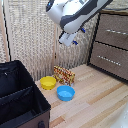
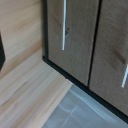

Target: Locate and clasp the grip of the topmost drawer. Steadily and circumspectly yank the drawer open. Discover and seize the nutrition bar using your clamp. Deposit the nutrition bar in the accessible drawer. Unclench the nutrition bar.

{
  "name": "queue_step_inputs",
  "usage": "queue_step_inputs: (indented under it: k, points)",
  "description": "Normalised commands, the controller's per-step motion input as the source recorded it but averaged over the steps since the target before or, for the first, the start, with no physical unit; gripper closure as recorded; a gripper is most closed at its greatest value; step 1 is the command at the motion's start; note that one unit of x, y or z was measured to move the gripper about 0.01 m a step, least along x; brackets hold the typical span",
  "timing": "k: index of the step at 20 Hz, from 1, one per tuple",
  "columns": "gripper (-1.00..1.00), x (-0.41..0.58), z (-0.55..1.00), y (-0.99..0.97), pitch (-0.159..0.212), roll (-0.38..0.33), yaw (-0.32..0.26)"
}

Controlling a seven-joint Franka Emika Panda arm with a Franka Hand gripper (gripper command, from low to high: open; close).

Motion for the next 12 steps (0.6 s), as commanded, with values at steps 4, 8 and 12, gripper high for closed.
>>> queue_step_inputs:
  k: [4, 8, 12]
  points:
    - [-1.0, -0.367, 0.18, -0.26, 0.0, -0.312, 0.129]
    - [-1.0, -0.635, 0.13, -0.34, -0.032, -0.285, 0.099]
    - [-1.0, -0.735, 0.04, -0.42, -0.063, -0.23, 0.084]
